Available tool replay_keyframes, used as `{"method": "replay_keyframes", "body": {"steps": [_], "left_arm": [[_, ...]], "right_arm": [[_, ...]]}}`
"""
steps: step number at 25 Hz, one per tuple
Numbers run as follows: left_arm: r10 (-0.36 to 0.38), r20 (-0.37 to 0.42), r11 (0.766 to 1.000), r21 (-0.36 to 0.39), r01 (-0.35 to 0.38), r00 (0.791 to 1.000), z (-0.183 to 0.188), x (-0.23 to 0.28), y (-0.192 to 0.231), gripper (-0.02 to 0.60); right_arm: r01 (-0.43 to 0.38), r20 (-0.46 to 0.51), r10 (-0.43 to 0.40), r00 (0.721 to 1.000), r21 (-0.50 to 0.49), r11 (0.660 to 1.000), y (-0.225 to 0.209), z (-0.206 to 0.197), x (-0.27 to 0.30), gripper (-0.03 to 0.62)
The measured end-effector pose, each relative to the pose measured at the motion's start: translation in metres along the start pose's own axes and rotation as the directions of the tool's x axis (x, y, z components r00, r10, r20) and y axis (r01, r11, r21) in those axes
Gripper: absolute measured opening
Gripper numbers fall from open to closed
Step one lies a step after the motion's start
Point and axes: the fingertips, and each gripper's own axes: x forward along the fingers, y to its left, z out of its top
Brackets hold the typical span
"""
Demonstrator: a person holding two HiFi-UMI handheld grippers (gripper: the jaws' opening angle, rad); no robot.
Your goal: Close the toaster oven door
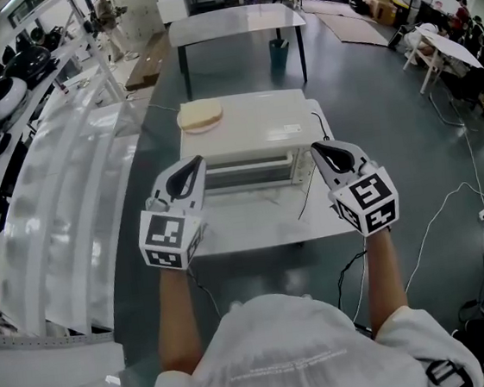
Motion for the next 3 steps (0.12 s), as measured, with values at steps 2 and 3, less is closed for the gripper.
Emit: {"method": "replay_keyframes", "body": {"steps": [2, 3], "left_arm": [[0.002, -0.007, 1.000, -0.004, -0.002, 1.000, -0.0033, 0.0000, 0.0001, 0.020], [0.003, -0.010, 1.000, -0.006, -0.003, 1.000, -0.0045, 0.0001, 0.0001, 0.020]], "right_arm": [[-0.003, 0.000, 0.003, 1.000, 0.001, 1.000, 0.0007, -0.0024, 0.0007, 0.015], [-0.005, -0.001, 0.005, 1.000, 0.001, 1.000, 0.0010, -0.0036, 0.0012, 0.015]]}}
